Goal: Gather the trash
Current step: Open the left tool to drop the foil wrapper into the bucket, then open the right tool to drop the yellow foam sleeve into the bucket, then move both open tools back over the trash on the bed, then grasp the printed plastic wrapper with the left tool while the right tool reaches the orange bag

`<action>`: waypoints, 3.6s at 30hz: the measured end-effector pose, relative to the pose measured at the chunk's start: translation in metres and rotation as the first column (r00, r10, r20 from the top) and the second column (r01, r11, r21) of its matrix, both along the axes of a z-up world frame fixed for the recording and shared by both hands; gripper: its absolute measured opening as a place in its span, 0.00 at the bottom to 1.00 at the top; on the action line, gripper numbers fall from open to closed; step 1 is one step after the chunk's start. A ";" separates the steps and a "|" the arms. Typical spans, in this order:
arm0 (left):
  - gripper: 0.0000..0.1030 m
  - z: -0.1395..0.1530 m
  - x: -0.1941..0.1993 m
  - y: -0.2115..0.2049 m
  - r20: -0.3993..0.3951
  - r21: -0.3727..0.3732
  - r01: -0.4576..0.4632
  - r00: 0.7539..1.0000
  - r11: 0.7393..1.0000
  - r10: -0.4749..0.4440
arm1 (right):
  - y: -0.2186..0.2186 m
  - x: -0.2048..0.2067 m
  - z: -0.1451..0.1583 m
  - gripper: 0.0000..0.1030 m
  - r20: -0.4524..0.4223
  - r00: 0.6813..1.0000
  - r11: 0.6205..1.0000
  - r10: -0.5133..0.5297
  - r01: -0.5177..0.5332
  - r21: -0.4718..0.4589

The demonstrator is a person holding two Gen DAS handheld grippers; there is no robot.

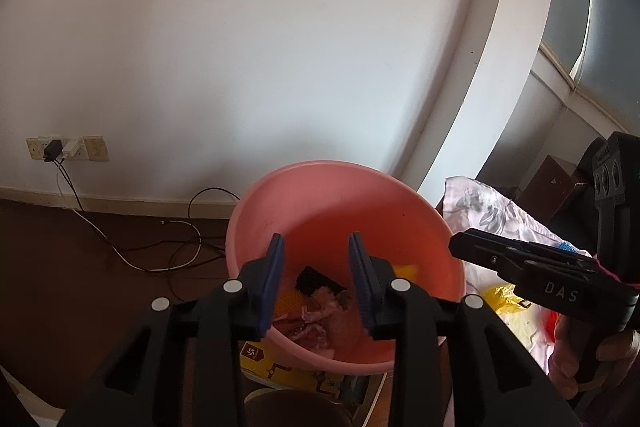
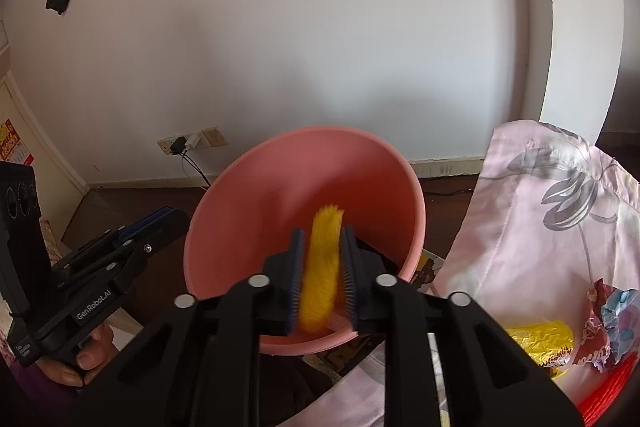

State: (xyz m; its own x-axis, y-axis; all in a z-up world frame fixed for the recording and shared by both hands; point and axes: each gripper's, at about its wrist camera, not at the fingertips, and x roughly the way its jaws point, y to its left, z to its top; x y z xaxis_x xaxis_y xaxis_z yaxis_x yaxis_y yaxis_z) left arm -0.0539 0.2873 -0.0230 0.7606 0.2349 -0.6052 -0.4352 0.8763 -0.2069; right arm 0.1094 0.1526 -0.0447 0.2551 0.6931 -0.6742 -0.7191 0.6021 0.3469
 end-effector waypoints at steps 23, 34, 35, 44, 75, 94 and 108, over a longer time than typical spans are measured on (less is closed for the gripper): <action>0.31 0.027 0.004 -0.050 0.055 0.009 0.117 0.992 0.993 -0.117 | -0.063 -0.030 0.021 0.24 0.088 0.994 0.998 -0.069 0.069 0.004; 0.31 0.029 0.028 -0.103 0.035 0.024 0.238 0.970 0.971 -0.239 | -0.136 -0.035 0.016 0.24 0.078 0.980 0.982 -0.182 0.185 -0.028; 0.31 0.028 0.029 -0.107 0.032 0.025 0.247 0.968 0.969 -0.248 | -0.144 -0.035 0.014 0.24 0.075 0.978 0.980 -0.195 0.198 -0.033; 0.35 0.024 0.059 -0.158 -0.001 0.033 0.357 0.934 0.933 -0.357 | -0.224 -0.038 0.002 0.32 0.056 0.937 0.936 -0.346 0.348 -0.046; 0.22 -0.053 0.176 -0.273 -0.198 -0.043 0.502 0.843 0.864 -0.499 | -0.337 -0.025 -0.022 0.32 0.038 0.829 0.828 -0.558 0.560 -0.024; 0.06 -0.026 0.154 -0.261 -0.105 -0.032 0.512 0.852 0.858 -0.512 | -0.380 0.047 -0.033 0.33 -0.057 0.727 0.725 -0.685 0.687 0.044; 0.06 -0.016 0.140 -0.251 -0.063 -0.057 0.507 0.858 0.860 -0.510 | -0.354 0.082 -0.031 0.47 -0.005 0.720 0.719 -0.694 0.693 0.051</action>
State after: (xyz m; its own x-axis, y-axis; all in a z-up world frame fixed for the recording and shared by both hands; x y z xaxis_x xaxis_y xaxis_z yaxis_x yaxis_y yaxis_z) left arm 0.0856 0.0368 -0.0390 0.7209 -0.1963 -0.6647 0.0537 0.9720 -0.2288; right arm 0.1910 -0.2016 -0.0756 0.6854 0.3483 -0.6395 -0.1115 0.9180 0.3805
